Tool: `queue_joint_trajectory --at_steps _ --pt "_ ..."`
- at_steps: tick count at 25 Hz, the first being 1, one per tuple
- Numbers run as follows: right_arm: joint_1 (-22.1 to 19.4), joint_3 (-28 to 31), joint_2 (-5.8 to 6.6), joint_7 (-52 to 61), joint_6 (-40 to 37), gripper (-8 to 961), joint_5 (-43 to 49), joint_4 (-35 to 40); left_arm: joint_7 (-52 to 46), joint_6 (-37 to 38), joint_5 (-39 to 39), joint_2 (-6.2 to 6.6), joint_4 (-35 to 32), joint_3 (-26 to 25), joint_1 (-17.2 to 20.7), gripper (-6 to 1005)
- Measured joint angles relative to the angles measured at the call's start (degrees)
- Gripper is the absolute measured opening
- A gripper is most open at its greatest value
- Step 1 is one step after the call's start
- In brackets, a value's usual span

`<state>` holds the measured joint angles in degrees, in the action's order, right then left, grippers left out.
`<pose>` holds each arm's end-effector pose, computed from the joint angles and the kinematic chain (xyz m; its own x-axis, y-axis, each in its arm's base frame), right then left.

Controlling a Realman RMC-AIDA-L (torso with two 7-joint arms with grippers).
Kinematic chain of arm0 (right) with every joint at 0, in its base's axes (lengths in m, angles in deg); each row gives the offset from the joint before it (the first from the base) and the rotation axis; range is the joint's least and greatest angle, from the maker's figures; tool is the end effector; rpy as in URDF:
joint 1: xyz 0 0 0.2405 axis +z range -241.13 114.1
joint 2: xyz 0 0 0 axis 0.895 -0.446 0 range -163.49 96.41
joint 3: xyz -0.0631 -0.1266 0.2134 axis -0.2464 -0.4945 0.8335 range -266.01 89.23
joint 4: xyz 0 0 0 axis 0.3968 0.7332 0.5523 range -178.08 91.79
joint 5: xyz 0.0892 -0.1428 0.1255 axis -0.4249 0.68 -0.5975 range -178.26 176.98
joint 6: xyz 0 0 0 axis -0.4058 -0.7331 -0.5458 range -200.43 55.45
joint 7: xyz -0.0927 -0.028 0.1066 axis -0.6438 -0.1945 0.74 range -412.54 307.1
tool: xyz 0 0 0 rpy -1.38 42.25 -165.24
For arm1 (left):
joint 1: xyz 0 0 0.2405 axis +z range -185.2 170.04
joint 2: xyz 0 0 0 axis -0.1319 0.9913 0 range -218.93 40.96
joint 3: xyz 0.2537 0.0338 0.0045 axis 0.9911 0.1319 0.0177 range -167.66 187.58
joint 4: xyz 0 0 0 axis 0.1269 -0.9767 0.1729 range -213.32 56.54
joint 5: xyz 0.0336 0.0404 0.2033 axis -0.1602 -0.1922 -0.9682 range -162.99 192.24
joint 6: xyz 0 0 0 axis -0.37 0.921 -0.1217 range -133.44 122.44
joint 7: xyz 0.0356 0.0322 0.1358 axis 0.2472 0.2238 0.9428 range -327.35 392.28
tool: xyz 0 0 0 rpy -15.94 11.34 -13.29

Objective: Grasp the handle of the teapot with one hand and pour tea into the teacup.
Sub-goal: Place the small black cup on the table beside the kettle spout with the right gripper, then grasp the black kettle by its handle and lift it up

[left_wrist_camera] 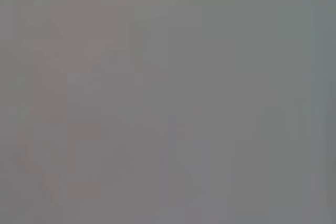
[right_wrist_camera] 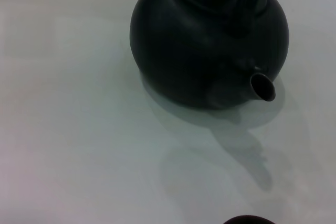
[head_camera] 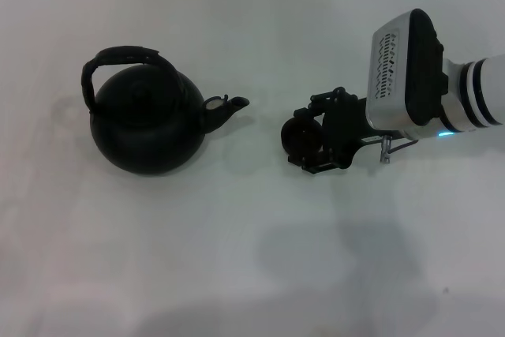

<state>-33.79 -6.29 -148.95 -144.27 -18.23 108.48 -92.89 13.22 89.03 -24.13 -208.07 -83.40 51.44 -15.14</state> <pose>0.2313 0.3424 -0.0871 0.9966 -0.0501 0.0659 -0.0331 -0.9709 -0.2373 -0.3824 0.2049 0.0570 0.6786 -0.2759 0.6807 0.7127 0.0234 -0.7011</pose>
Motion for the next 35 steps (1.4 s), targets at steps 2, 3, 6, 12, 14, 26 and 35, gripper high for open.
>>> queue_joint_trajectory --at_steps 2,3,6,12,14,26,35 --pt "0.00 0.01 0.01 -0.12 0.00 818 -0.02 -0.04 0.00 -0.01 0.00 0.00 0.00 0.00 0.00 619" --pt "0.00 0.02 0.01 -0.23 -0.05 819 -0.03 -0.05 0.00 -0.01 0.00 -0.01 0.00 0.00 0.00 620" --pt "-0.05 0.05 0.01 -0.36 -0.43 821 -0.05 -0.07 0.00 0.00 0.00 0.00 0.00 0.00 0.00 619" --pt "-0.09 0.13 0.01 -0.46 -0.84 826 -0.10 -0.08 0.00 0.02 0.00 -0.01 0.00 0.00 0.00 616" --pt "-0.05 0.25 0.04 -0.46 -0.78 830 -0.41 -0.08 0.00 0.03 0.00 -0.01 0.00 0.00 0.00 615" --pt "0.14 6.09 0.41 -0.50 6.29 858 -1.13 -0.61 0.00 0.01 0.00 -0.01 0.00 0.00 0.04 608" --pt "-4.07 17.77 0.38 -2.37 10.93 859 -2.00 -7.80 0.00 0.53 -0.15 -0.17 -0.04 1.45 0.80 603"
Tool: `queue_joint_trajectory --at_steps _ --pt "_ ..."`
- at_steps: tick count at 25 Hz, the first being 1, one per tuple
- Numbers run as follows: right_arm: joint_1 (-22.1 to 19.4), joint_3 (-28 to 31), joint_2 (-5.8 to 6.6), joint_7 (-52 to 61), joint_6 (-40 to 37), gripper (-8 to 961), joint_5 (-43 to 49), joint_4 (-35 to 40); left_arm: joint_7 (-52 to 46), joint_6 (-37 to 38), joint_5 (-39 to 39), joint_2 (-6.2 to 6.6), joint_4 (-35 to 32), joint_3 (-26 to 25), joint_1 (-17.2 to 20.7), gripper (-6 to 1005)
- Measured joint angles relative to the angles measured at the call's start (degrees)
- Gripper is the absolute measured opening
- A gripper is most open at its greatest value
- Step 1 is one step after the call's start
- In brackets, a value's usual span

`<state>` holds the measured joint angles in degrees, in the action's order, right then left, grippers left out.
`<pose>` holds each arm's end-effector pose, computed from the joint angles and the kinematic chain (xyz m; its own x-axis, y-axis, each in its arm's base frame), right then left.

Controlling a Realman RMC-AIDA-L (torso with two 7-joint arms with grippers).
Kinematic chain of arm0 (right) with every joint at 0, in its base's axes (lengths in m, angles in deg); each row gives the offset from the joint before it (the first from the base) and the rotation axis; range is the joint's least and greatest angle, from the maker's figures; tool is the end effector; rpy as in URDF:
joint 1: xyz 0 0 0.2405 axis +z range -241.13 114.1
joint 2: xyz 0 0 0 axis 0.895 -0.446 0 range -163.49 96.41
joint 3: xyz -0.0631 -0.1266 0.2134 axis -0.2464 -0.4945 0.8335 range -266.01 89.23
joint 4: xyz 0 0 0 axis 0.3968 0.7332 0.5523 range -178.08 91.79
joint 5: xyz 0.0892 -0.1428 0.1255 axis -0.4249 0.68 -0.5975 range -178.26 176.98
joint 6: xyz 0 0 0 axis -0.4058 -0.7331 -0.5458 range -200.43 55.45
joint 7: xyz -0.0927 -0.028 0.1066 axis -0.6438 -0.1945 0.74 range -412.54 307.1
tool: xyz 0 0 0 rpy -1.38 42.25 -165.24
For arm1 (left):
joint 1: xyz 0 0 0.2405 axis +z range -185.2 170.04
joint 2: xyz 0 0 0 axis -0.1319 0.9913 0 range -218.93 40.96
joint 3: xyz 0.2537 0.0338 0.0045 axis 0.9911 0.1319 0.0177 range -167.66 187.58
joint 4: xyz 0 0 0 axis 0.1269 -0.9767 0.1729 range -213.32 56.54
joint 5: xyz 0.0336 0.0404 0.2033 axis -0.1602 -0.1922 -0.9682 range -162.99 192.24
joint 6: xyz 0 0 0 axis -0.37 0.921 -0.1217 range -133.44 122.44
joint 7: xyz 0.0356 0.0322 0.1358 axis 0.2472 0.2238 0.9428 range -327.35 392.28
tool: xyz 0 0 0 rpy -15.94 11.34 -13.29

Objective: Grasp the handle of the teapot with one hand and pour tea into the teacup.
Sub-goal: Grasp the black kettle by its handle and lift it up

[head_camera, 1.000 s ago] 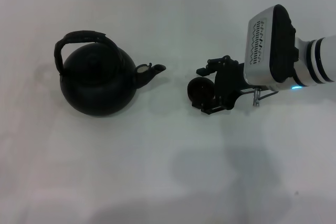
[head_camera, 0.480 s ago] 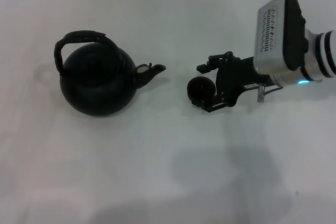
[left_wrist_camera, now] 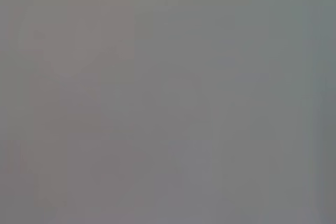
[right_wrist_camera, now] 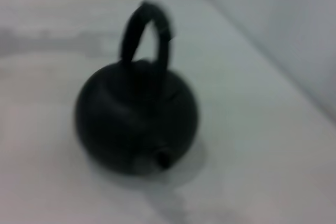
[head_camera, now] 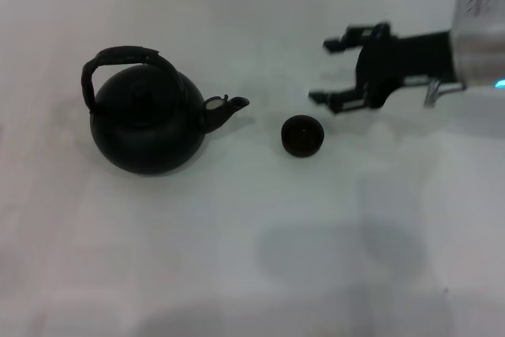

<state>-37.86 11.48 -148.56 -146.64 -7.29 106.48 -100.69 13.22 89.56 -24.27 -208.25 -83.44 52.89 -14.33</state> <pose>0.2230 0.3577 -0.0222 0.9872 -0.0840 -0.1353 -0.1254 -0.9338 -0.3351 -0.3814 0.1998 0.0527 0.6775 -0.2676 0.6851 0.7118 0.0038 -0.7024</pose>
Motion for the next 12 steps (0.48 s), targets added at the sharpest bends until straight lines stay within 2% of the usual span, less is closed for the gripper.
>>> queue_joint_trajectory --at_steps 3,4,12 --pt "-1.65 5.93 0.08 -3.74 1.57 860 -4.41 -0.25 0.00 0.34 -0.75 -0.11 0.09 1.21 0.23 602" --pt "-1.65 5.93 0.08 -3.74 1.57 860 -4.41 -0.25 0.00 0.35 -0.95 -0.13 0.11 1.83 0.28 601" --pt "-6.18 18.39 0.23 -14.63 2.39 857 -17.43 2.89 0.00 2.86 -1.46 -0.27 2.74 6.34 0.12 596"
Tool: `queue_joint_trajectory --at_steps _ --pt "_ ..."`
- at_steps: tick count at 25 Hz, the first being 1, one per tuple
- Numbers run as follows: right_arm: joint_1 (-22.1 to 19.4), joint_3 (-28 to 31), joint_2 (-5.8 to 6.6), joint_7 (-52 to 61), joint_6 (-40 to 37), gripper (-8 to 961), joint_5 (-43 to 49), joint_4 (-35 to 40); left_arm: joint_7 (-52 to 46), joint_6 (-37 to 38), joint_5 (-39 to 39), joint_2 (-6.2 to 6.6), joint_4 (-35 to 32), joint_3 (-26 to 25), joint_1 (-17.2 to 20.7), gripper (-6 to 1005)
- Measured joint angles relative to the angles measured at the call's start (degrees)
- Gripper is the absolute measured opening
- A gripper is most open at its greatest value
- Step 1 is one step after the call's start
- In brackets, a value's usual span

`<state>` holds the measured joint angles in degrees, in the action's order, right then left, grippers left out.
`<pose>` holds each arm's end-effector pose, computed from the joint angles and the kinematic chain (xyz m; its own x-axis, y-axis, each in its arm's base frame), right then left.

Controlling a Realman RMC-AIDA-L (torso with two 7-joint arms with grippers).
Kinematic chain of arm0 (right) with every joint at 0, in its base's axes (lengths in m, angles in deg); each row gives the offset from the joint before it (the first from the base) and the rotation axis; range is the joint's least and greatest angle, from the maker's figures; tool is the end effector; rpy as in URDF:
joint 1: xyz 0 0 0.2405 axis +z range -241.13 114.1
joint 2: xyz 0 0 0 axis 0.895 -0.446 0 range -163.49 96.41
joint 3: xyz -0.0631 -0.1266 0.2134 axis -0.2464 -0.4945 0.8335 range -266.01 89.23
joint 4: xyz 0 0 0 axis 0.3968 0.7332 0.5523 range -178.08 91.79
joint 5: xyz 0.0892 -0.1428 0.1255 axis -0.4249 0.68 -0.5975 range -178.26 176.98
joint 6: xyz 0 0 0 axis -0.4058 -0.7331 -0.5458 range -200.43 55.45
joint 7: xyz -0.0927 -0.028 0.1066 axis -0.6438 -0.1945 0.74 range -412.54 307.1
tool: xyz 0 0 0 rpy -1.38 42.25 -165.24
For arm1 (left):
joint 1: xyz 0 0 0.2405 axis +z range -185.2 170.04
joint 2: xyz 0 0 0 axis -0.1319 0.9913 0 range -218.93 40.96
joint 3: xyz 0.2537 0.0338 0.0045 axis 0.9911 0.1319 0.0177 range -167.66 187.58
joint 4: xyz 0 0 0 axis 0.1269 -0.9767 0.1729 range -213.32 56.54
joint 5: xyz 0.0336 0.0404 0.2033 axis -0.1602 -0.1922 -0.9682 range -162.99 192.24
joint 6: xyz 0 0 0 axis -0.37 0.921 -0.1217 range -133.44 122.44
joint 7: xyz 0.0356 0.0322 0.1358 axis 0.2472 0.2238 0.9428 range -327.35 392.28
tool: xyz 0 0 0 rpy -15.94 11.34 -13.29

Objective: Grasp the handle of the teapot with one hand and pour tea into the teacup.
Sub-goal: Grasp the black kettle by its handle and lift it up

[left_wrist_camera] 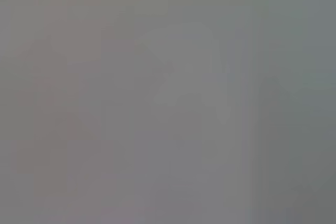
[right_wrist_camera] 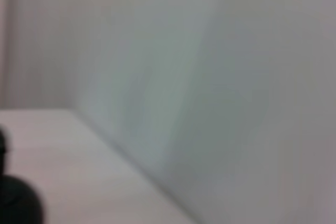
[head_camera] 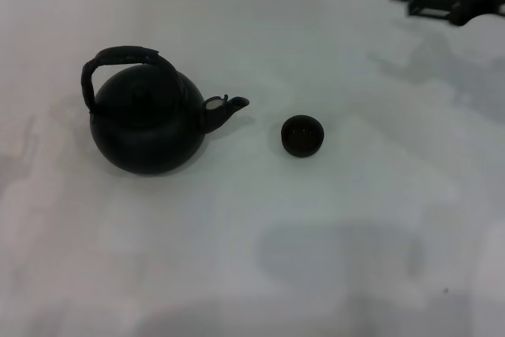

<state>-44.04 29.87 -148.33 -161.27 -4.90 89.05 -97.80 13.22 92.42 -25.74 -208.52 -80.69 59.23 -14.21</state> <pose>0.2594 0.3608 0.0557 0.8996 -0.0289 -0.4357 -0.3015 -0.7630 -0.5718 -0.3674 0.1921 0.0279 0.6439 -0.2366 0.7276 0.7203 -0.1330 -0.6808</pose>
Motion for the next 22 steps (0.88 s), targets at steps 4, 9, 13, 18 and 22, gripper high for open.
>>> queue_joint_trajectory --at_steps 4,9,13,18,22 --pt "-0.43 5.32 0.01 -4.61 -0.29 853 -2.82 4.30 0.00 1.49 -0.06 -0.04 0.48 3.62 0.03 594" --pt "-0.09 9.28 0.01 -6.85 -0.51 852 -2.96 8.18 -0.61 1.95 -0.07 0.00 1.68 8.91 -1.30 591" --pt "-0.09 9.46 0.01 -7.20 -1.28 852 -3.02 9.06 -0.72 1.46 -0.60 0.24 4.59 10.45 -4.06 589" --pt "-0.11 9.44 0.01 -7.22 -1.44 851 -3.01 9.27 -1.61 0.16 -2.06 0.45 6.21 10.79 -6.04 586" --pt "-0.14 9.42 0.01 -7.23 -1.47 851 -2.94 9.29 -3.04 -1.76 -3.33 0.51 5.94 10.83 -6.33 584"
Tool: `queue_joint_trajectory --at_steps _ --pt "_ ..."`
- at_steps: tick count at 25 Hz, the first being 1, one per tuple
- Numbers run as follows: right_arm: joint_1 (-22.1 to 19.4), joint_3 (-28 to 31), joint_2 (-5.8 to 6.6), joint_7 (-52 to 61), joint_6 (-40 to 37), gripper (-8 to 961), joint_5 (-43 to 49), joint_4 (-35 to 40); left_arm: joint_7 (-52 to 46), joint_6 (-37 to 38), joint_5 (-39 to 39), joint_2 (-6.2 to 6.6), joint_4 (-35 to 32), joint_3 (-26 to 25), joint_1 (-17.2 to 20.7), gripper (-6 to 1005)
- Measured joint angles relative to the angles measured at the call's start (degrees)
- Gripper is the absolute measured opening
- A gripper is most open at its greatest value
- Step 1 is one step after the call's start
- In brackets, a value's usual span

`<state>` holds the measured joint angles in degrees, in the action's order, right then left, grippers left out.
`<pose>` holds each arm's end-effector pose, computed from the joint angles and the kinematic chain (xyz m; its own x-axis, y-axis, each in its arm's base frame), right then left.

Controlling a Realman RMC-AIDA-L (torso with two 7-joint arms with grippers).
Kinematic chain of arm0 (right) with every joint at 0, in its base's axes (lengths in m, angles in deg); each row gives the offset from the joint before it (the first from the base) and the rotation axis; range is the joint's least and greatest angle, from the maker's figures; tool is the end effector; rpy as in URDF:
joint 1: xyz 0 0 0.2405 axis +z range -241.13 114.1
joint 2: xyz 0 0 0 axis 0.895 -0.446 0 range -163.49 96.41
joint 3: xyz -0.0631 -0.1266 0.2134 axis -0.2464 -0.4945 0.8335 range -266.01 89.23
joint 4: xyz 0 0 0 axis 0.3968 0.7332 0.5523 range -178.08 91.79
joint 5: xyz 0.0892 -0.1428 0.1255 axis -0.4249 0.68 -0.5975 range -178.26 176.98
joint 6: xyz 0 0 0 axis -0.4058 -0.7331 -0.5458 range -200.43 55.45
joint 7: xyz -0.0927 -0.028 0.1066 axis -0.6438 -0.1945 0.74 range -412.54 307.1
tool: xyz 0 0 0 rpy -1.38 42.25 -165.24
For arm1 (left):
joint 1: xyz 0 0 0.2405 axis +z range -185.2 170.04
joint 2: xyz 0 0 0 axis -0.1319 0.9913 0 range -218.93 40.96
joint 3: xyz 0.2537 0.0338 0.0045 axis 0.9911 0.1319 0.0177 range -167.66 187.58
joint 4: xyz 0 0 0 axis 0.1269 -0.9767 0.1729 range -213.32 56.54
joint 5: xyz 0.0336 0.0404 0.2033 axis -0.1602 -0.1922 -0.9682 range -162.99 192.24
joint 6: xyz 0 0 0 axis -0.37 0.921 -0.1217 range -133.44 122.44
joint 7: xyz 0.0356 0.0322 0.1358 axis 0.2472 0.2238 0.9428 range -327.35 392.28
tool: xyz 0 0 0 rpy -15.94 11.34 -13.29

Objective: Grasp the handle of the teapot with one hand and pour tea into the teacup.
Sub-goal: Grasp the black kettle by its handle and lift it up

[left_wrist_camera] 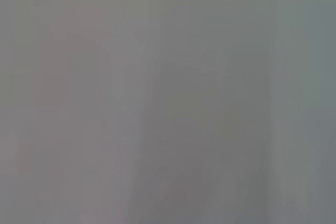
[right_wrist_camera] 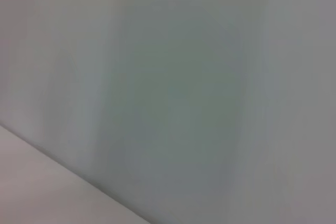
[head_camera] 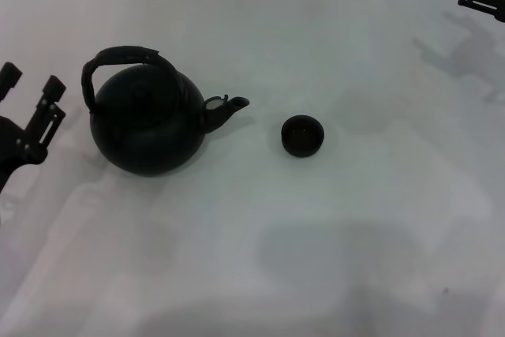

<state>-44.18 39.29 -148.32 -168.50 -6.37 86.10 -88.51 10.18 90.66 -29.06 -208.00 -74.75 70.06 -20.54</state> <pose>0.3045 0.3566 0.0708 0.8650 -0.0756 -0.4961 -0.4261 -0.6328 -0.6465 -0.3414 0.2102 -0.0163 0.5831 -0.0888 0.8075 0.7177 -0.4095 -0.5633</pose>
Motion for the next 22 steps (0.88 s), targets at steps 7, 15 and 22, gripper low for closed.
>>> queue_joint_trajectory --at_steps 7,15,22 --pt "0.00 -0.23 0.00 -0.29 0.18 852 0.06 -0.01 -2.48 -2.97 -2.05 0.08 -0.18 0.02 -0.69 580" --pt "0.00 -0.36 0.00 -0.65 0.23 851 0.02 0.01 -5.48 -6.34 -2.68 0.29 -0.40 1.84 -2.19 576" --pt "0.00 -0.40 0.00 -0.75 0.15 851 0.14 0.07 -8.09 -8.51 -2.72 0.40 -0.40 1.95 -3.42 572"
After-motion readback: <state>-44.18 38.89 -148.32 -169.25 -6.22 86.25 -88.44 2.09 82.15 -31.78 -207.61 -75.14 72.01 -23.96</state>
